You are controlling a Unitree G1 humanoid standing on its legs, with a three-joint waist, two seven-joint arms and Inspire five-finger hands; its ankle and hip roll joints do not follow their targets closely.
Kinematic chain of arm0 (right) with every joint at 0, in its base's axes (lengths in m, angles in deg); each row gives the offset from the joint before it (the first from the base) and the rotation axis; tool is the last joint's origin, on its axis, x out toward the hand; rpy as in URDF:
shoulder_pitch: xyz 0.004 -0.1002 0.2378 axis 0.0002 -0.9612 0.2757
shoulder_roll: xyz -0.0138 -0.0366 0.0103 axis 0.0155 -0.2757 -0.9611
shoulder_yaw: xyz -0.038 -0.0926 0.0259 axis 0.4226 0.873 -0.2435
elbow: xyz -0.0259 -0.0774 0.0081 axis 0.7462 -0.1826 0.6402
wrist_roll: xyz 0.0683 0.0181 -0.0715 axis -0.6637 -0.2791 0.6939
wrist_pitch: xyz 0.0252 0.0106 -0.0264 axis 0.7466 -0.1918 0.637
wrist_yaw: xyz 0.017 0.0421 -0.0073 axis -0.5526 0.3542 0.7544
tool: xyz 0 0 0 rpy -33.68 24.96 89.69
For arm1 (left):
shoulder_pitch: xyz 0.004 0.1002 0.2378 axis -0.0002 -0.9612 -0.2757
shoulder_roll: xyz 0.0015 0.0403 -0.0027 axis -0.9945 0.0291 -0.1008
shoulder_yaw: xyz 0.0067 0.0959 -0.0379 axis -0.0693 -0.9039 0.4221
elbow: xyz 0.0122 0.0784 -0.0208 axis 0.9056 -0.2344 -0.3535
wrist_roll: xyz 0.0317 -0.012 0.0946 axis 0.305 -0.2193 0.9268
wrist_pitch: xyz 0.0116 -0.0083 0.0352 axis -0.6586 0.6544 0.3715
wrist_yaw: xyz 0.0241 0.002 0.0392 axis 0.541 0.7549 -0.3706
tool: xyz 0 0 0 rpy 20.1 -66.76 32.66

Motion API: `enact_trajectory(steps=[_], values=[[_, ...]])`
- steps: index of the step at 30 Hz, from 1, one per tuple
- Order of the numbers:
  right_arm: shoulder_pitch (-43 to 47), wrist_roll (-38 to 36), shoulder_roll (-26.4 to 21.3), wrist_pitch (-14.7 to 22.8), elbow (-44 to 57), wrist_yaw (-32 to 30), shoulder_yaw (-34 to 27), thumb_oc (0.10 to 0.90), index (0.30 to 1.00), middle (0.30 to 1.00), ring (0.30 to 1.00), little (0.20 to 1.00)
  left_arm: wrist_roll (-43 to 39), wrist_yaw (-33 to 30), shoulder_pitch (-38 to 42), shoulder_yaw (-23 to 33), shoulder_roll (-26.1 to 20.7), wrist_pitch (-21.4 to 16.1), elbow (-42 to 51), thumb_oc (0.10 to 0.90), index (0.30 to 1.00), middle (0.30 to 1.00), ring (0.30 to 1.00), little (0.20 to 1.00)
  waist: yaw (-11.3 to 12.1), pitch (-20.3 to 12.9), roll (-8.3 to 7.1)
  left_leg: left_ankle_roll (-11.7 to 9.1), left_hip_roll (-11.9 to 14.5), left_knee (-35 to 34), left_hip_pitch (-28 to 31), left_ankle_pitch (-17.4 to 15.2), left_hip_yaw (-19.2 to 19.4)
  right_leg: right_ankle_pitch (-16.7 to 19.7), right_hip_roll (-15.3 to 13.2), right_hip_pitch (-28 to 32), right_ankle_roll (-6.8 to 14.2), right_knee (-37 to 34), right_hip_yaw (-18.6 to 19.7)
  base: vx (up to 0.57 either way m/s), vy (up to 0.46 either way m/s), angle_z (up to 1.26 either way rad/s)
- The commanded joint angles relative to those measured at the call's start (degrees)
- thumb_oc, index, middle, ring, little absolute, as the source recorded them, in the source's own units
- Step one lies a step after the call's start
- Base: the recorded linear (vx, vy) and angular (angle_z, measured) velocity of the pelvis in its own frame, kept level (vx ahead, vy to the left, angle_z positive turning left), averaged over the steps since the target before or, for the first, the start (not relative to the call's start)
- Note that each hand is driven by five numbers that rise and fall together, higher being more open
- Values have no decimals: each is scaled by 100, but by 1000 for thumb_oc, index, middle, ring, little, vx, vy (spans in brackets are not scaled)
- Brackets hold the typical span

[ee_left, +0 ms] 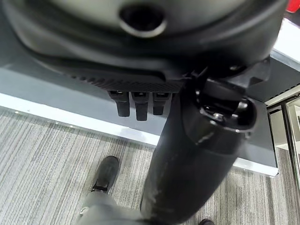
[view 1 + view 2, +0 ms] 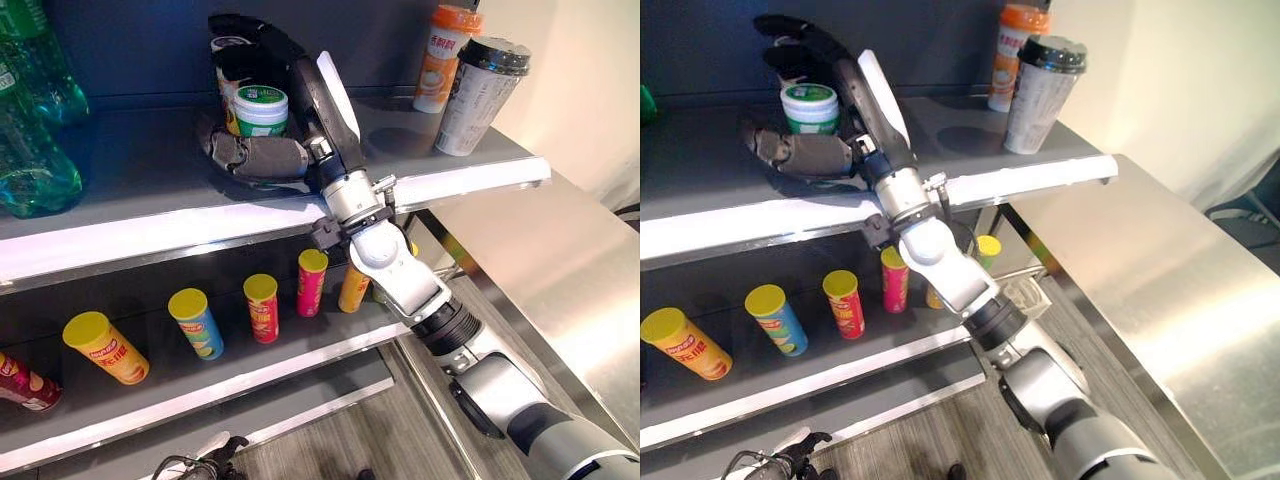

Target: Put the goods on the table back onto the shelves and tidy them up.

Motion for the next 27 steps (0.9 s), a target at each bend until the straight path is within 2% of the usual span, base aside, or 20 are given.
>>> enact_trajectory(steps=[1, 9, 14, 18, 24, 26, 27], values=[[285, 176, 83, -501, -756, -20, 67, 800, 900, 900, 900, 900, -49, -56, 705, 17, -75, -55, 62, 800, 900, 900, 900, 900, 574, 891, -209, 111, -287, 68, 530, -816, -257, 2280, -304, 678, 256, -211, 361, 0, 0, 0], [-39, 443, -302, -420, 37, -91, -243, 800, 900, 900, 900, 900, -9, -118, 642, 103, -53, -59, 93, 800, 900, 900, 900, 900, 546, 881, -146, 125, -303, 68, 581, -835, -274, 2250, -324, 702, 256, -201, 356, 0, 0, 0], [-762, 604, -788, -256, 1171, -44, -592, 800, 900, 900, 900, 900, 89, -158, 584, 212, 11, -67, 96, 800, 900, 900, 900, 900, 452, 865, -86, 146, -305, 68, 648, -864, -261, 2212, -331, 718, 256, -195, 371, -3, -9, 4], [-1371, 343, -1089, 12, 1925, -95, -998, 800, 900, 900, 900, 900, 142, -199, 525, 285, 60, -79, 97, 800, 900, 900, 900, 900, 339, 823, -79, 143, -298, 68, 694, -880, -222, 2235, -315, 724, 256, -184, 377, 0, 0, 0], [-1562, -663, -1638, 343, 2112, -130, -1366, 800, 900, 900, 900, 900, 145, -226, 443, 300, 48, -69, 39, 800, 900, 900, 900, 900, 243, 720, -102, 118, -286, 68, 726, -888, -198, 2243, -290, 749, 256, -187, 376, -1, 0, -1], [-1451, -1484, -2140, 494, 2129, 48, -1361, 800, 900, 900, 900, 900, 114, -202, 410, 346, -1, -50, -33, 800, 900, 900, 900, 900, 178, 677, -159, 85, -274, 68, 731, -871, -174, 2265, -267, 753, 256, -173, 404, -16, -2, 1], [-1144, -2077, -2628, 606, 2087, 178, -1275, 800, 900, 900, 900, 900, 69, -185, 385, 349, -56, -40, -75, 800, 900, 900, 900, 900, 132, 670, -213, 54, -238, 68, 764, -890, -137, 2250, -222, 788, 256, -174, 415, -36, -4, 2]])
